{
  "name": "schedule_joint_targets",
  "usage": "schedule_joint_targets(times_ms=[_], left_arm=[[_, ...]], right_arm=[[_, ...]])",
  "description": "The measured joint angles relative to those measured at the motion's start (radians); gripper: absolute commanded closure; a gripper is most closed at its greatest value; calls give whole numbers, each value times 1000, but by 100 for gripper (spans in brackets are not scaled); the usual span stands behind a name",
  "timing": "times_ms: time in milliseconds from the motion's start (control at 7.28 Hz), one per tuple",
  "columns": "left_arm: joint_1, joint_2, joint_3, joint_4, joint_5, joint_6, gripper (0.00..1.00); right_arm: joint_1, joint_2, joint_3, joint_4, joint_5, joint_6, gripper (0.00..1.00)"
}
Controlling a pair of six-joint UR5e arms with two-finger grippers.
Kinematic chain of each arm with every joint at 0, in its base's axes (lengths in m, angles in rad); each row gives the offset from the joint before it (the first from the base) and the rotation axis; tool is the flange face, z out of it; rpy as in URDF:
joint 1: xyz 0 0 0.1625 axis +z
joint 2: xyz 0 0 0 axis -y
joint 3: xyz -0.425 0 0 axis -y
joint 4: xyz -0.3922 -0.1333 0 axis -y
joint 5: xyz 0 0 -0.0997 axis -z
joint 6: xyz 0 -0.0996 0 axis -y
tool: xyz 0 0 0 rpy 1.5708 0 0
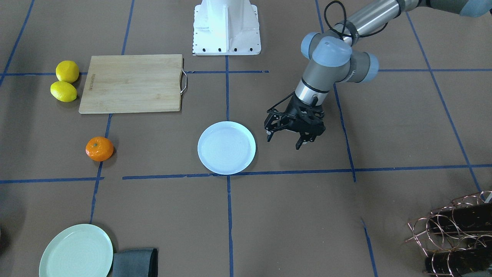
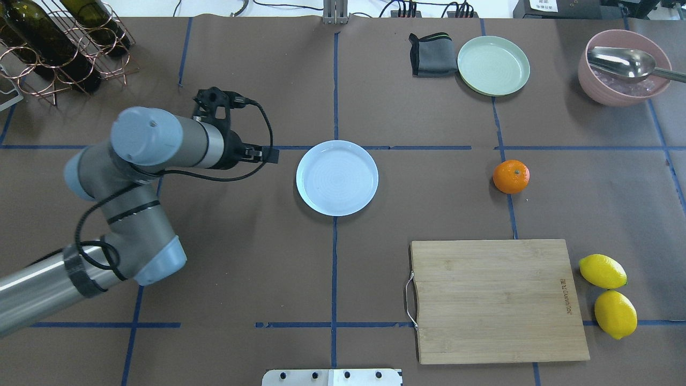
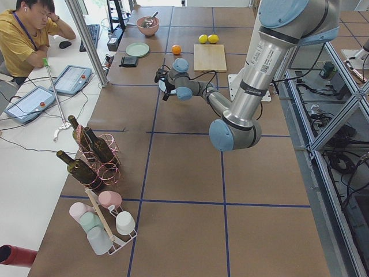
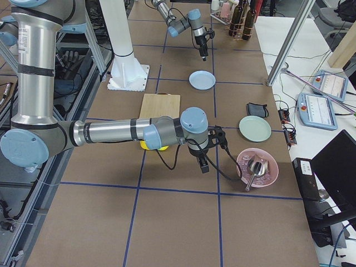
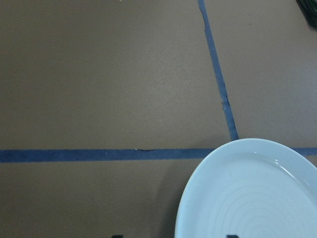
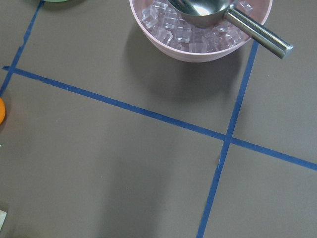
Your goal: Pick orange to plate
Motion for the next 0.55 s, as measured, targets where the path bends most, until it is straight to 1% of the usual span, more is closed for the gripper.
schedule_joint_targets(times_ms=[137, 275, 412, 550], left_arm=[[-94, 71, -75, 76, -58, 171, 0], [-213, 147, -120, 127, -121, 373, 0], [-372, 220, -131, 152, -217, 571, 0], [-538, 285, -113, 182, -358, 707, 0]], right_arm=[[0, 2, 1, 0, 0, 7, 0], [0, 3, 3, 2, -1, 10, 0], [-1, 4, 8, 9, -1, 11, 0], [-6, 8, 13, 19, -2, 13, 0]])
